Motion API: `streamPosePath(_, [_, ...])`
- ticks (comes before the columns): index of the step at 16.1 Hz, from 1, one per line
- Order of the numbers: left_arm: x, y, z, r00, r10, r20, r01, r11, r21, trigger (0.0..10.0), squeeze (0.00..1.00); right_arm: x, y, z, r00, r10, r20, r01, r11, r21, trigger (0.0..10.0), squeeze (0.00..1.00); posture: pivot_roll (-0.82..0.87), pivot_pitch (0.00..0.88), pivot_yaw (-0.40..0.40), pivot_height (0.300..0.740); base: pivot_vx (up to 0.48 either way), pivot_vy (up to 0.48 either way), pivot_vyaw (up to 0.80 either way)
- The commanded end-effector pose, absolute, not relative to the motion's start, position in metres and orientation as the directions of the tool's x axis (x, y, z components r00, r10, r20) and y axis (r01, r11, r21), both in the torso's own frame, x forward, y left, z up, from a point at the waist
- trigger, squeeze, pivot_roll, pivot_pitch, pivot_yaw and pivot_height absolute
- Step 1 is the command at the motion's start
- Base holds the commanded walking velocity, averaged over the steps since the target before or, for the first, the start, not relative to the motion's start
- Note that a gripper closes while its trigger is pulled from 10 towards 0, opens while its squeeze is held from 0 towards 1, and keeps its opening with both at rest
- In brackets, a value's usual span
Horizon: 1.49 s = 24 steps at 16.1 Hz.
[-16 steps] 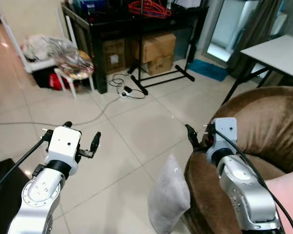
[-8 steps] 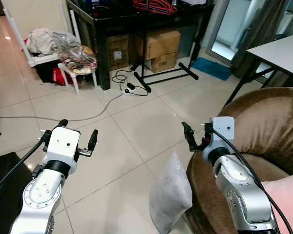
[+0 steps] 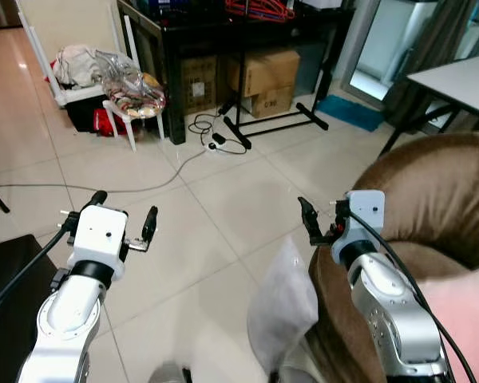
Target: Move the pillow to the sofa from floor
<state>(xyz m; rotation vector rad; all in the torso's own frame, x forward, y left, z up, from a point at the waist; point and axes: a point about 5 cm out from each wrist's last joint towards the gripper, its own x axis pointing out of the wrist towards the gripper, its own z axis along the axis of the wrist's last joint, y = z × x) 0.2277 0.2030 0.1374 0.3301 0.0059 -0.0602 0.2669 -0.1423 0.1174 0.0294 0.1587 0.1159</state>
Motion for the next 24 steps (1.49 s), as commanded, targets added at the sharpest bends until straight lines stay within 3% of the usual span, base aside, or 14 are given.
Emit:
streamPosePath(1, [0.2286,0.2025,0.1346,0.998,-0.058,-0.023,0.062,0.947,0.314,10.0,0.0,0.2655,-0.1449,0.1144,0.98,0.112,-0.165,-0.109,0.994,0.03,10.0,0.0,-0.03,0.0,-0.047,0.626,0.0,0.0,0.0])
streamPosePath(24, [0.2276,0.2042,0.1339,0.998,-0.066,-0.017,0.068,0.959,0.276,10.0,0.0,0.2661,-0.1429,0.1161,0.979,0.123,-0.16,-0.123,0.992,0.012,10.0,0.0,-0.03,0.0,-0.056,0.626,0.022,0.0,0.0])
